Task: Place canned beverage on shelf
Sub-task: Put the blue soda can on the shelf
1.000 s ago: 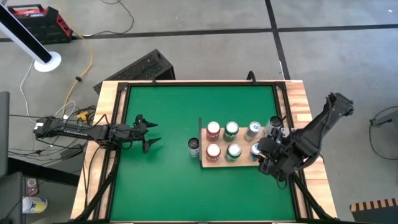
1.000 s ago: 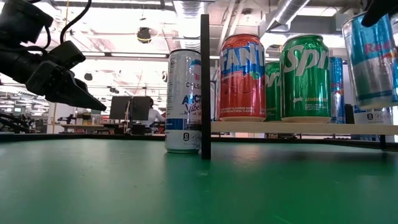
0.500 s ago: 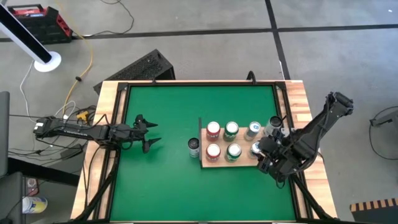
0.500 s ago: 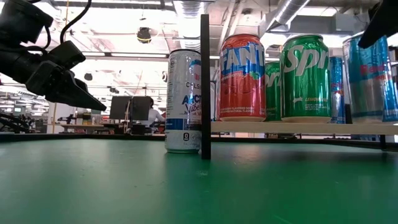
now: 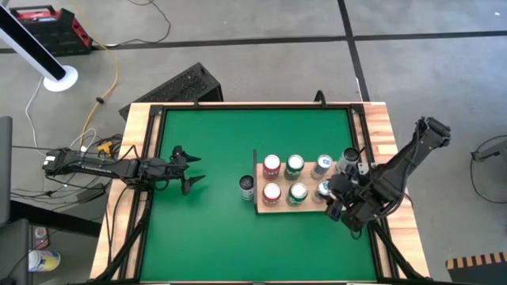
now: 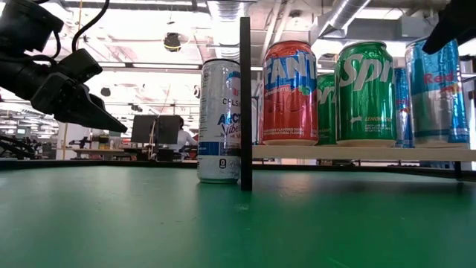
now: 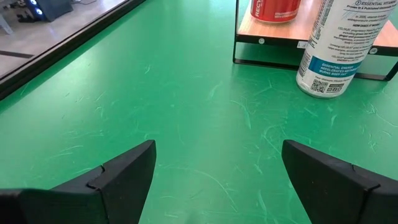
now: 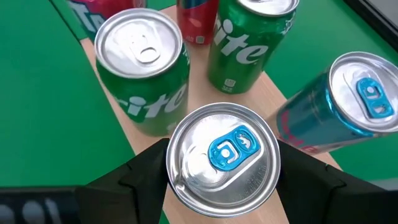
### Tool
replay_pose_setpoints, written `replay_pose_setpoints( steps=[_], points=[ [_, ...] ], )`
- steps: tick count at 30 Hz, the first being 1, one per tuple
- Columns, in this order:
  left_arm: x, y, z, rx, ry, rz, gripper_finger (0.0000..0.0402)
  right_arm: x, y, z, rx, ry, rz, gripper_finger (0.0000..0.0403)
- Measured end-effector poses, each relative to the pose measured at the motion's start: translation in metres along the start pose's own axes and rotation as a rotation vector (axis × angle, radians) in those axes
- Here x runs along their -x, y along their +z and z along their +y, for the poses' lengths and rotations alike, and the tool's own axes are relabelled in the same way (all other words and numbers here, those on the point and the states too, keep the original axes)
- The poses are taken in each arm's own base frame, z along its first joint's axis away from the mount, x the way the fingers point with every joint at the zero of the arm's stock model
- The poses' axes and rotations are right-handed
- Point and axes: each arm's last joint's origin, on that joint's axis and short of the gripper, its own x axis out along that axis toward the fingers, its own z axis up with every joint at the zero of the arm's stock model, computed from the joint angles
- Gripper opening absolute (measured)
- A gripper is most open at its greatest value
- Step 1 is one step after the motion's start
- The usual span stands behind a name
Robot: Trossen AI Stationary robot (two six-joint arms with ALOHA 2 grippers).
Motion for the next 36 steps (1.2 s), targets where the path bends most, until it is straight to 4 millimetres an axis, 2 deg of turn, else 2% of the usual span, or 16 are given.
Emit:
replay_pose_setpoints(
  steps=[36],
  points=[
    [0.0000,0.0000,0.0000,0.000,0.000,0.000,0.0334,-0.0017,0.0021,0.0015,-0.025,0.012,0.001,0.0268]
  ],
)
